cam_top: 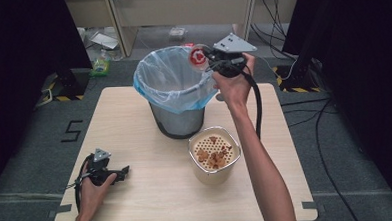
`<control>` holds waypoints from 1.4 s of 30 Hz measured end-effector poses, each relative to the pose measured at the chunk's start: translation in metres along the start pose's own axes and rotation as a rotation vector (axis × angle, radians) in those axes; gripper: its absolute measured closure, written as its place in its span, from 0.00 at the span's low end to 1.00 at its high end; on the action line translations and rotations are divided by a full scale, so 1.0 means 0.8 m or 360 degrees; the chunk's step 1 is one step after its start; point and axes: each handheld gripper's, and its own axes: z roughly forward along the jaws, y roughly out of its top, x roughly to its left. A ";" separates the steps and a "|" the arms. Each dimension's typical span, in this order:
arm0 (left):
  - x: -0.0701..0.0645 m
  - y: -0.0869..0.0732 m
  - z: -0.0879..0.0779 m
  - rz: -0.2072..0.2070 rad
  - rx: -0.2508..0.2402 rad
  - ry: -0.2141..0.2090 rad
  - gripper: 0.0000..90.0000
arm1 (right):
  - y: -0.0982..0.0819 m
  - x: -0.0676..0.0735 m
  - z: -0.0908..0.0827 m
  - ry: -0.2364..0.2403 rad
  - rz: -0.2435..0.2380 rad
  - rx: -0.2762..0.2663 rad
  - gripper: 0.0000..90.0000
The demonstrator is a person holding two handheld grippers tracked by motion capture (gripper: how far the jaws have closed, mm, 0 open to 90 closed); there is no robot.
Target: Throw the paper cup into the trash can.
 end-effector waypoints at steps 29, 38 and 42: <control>-0.001 -0.002 -0.002 0.0008 0.0000 -0.0006 0.00 | -0.016 0.002 0.011 0.0063 0.0108 0.0215 0.56; -0.001 -0.002 -0.002 0.0007 -0.0001 -0.0005 0.00 | -0.040 -0.009 -0.043 0.0049 0.0059 0.0293 0.47; -0.001 -0.002 -0.002 0.0007 -0.0002 -0.0004 0.00 | -0.058 -0.010 -0.072 0.0044 0.0071 0.0309 0.43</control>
